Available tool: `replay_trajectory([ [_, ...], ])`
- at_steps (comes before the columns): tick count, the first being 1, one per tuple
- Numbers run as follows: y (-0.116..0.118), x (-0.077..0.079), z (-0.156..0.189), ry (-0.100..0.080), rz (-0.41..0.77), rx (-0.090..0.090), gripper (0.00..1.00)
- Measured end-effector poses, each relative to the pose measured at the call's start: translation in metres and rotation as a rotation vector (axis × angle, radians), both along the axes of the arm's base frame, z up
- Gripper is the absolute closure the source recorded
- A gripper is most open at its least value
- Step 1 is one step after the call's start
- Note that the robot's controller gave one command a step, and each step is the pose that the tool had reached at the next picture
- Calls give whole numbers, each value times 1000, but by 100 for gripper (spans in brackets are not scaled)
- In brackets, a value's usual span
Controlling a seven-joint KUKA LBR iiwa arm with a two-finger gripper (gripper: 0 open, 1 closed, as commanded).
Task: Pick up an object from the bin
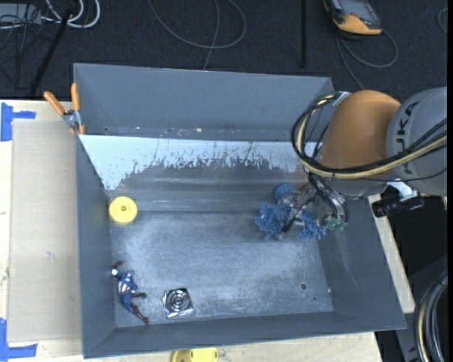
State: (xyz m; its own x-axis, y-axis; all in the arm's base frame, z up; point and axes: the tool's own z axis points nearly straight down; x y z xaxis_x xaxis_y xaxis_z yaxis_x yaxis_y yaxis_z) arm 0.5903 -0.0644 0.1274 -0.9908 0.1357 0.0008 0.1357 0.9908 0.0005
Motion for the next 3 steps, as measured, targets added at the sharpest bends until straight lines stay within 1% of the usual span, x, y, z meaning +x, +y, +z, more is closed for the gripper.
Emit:
replay_trajectory([
  [1,0,0,13,1,0,0,100],
  [3,0,1,31,-4,-1,-1,100],
])
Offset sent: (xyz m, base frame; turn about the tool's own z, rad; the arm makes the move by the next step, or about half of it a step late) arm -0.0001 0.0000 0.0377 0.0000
